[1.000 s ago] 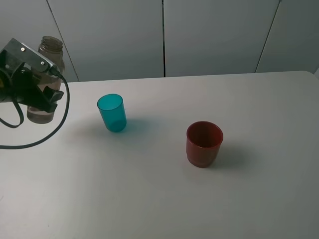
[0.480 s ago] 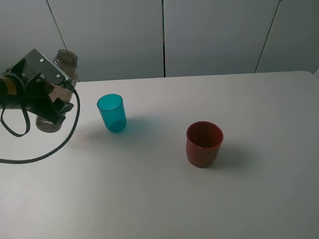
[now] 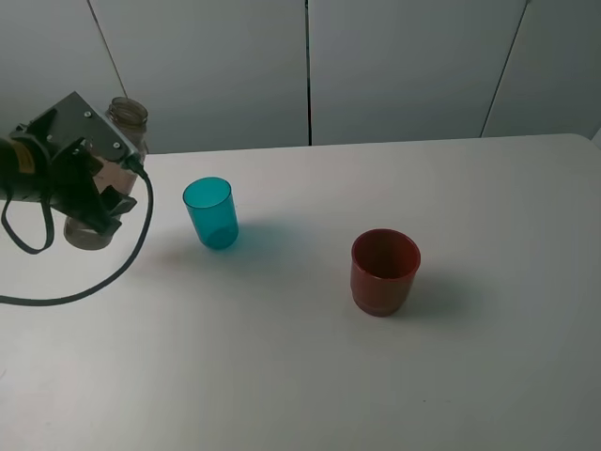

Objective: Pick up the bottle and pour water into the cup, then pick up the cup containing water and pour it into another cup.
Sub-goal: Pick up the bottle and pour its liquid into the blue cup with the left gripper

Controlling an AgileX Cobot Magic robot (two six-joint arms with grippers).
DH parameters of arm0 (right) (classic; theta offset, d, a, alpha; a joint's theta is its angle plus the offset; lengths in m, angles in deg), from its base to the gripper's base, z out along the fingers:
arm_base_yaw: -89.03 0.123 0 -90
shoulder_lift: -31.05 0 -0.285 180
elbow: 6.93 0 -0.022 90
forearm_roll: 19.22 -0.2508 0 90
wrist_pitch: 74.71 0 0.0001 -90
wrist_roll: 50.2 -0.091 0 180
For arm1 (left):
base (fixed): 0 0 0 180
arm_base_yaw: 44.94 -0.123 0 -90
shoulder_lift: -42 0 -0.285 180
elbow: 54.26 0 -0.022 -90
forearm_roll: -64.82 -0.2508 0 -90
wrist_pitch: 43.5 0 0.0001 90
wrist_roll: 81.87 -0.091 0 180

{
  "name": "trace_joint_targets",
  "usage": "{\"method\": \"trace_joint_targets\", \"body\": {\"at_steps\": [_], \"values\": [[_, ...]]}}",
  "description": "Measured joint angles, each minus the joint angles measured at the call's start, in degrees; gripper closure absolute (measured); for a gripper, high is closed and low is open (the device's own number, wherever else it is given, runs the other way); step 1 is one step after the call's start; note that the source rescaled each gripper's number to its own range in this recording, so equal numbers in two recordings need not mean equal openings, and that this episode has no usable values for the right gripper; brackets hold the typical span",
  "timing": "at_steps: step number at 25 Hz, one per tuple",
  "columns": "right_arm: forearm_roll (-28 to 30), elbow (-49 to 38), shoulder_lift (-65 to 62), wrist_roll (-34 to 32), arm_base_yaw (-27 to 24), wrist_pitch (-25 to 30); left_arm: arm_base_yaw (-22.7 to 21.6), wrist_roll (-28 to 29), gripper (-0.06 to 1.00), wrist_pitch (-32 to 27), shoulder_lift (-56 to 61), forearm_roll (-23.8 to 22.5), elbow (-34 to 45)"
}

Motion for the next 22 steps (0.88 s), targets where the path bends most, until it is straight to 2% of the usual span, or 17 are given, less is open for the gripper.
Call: {"method": "trace_joint_targets", "body": {"at_steps": [9, 17, 22], "values": [[0.00, 0.00, 0.00, 0.00, 0.00, 0.00, 0.15, -1.49, 0.92, -5.55, 0.00, -0.67, -2.63], [0.00, 0.00, 0.00, -0.40, 0.00, 0.00, 1.88, -2.94, 0.92, -13.16, -0.11, -3.21, -6.02], [0.00, 0.00, 0.00, -0.40, 0.00, 0.00, 2.95, -3.14, 0.92, -15.92, -1.30, -5.10, -6.25]]}}
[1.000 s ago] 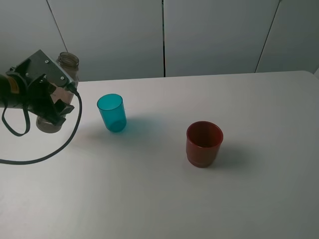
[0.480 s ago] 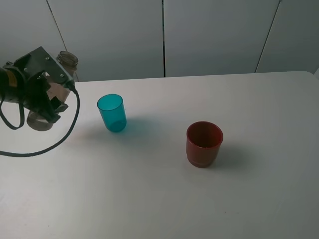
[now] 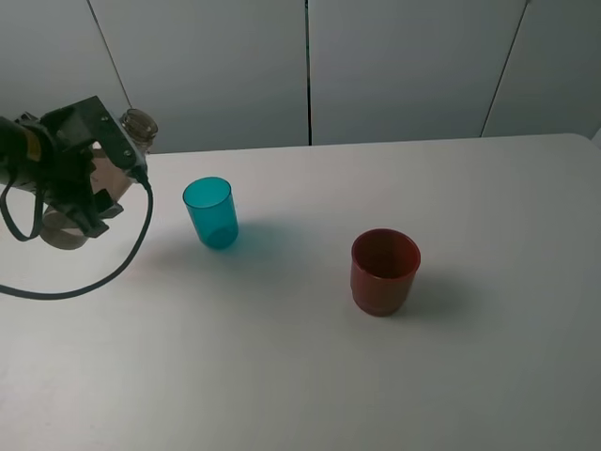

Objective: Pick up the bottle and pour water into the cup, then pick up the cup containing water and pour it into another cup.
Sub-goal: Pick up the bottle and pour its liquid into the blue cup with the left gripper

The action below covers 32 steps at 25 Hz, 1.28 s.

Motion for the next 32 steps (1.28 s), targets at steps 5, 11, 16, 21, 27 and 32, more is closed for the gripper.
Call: {"method": "trace_joint_targets", "body": {"at_steps": [5, 11, 16, 21, 27, 32], "values": [[0.00, 0.00, 0.00, 0.00, 0.00, 0.00, 0.41, -0.23, 0.92, -2.26, -0.59, -1.41, -0.25], [0.00, 0.00, 0.00, 0.40, 0.00, 0.00, 1.28, -1.44, 0.92, -4.68, -0.59, -2.51, -0.38], [0.00, 0.00, 0.00, 0.40, 0.00, 0.00, 1.71, -1.46, 0.92, -5.59, -0.59, -3.75, -0.38], [0.00, 0.00, 0.00, 0.40, 0.00, 0.00, 2.46, -1.46, 0.92, -8.49, -1.07, -4.90, -2.46], [0.00, 0.00, 0.00, 0.00, 0.00, 0.00, 3.95, -1.46, 0.92, -11.42, -3.35, -6.17, -5.30], [0.00, 0.00, 0.00, 0.00, 0.00, 0.00, 5.58, -1.46, 0.92, -14.90, -5.69, -7.17, -7.66]]}}
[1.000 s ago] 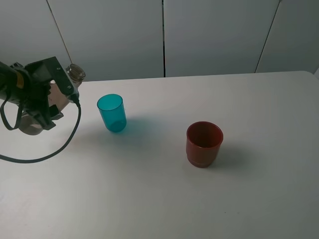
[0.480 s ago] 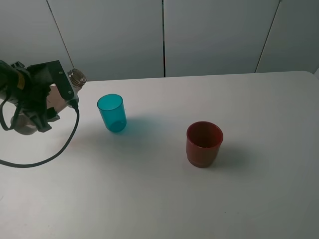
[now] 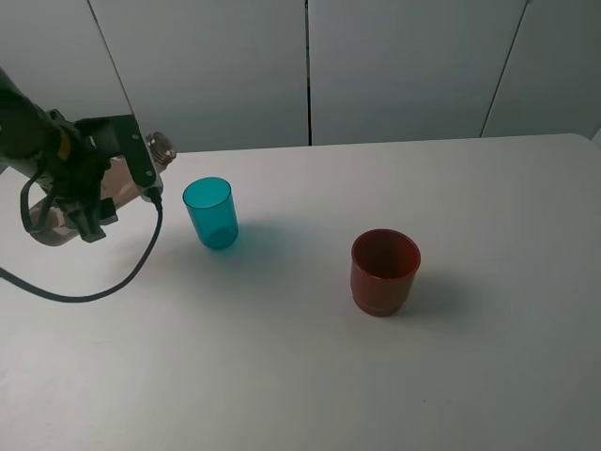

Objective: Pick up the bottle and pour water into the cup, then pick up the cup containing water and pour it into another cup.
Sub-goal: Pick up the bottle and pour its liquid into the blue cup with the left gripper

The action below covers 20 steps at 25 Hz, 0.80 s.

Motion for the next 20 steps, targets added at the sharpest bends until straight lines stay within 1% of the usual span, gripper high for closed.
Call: {"method": "trace_joint_targets", "body": {"at_steps": [5, 11, 20], "values": [[0.00, 0.00, 0.00, 0.00, 0.00, 0.00, 2.31, 0.00, 0.92, -3.28, -2.53, -0.61, -3.05], [0.00, 0.00, 0.00, 0.40, 0.00, 0.00, 4.71, -0.93, 0.92, -9.08, -5.40, -1.45, -7.10], [0.00, 0.00, 0.00, 0.40, 0.00, 0.00, 5.44, -1.97, 0.92, -12.59, -6.35, -1.74, -8.16]]}}
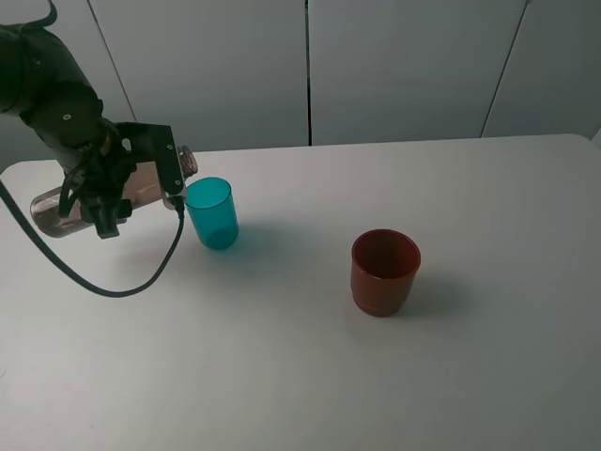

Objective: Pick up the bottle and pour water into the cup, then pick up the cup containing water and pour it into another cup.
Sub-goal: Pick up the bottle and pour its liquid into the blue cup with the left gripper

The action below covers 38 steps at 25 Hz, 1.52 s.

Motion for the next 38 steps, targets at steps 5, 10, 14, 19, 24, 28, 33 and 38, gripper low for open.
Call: {"method": "trace_joint_targets", "body": {"at_steps": [5, 10, 14, 19, 24, 28, 33, 38], "values": [[0.00, 0.00, 0.00, -0.40, 0.00, 0.00, 0.00, -0.59, 0.92, -0.87, 0.00, -0.43, 0.00], [0.00, 0.00, 0.00, -0.40, 0.00, 0.00, 0.00, -0.67, 0.92, -1.64, 0.00, -0.52, 0.00], [0.00, 0.00, 0.00, -0.40, 0.00, 0.00, 0.00, -0.81, 0.92, -1.98, 0.00, -0.52, 0.00], [0.00, 0.00, 0.00, -0.40, 0.00, 0.00, 0.36, -1.72, 0.92, -5.72, -1.26, -0.12, -2.39], [0.00, 0.00, 0.00, 0.00, 0.00, 0.00, 1.58, -2.59, 0.92, -8.95, -3.77, -0.06, -5.12], [0.00, 0.00, 0.00, 0.00, 0.00, 0.00, 2.18, -3.80, 0.92, -12.51, -5.65, 0.47, -7.61], [0.00, 0.00, 0.00, 0.00, 0.00, 0.00, 2.81, -5.47, 0.92, -15.88, -7.12, 0.77, -10.70], [0.00, 0.00, 0.00, -0.40, 0.00, 0.00, 3.86, -7.24, 0.92, -19.88, -9.75, 0.77, -14.20]]}}
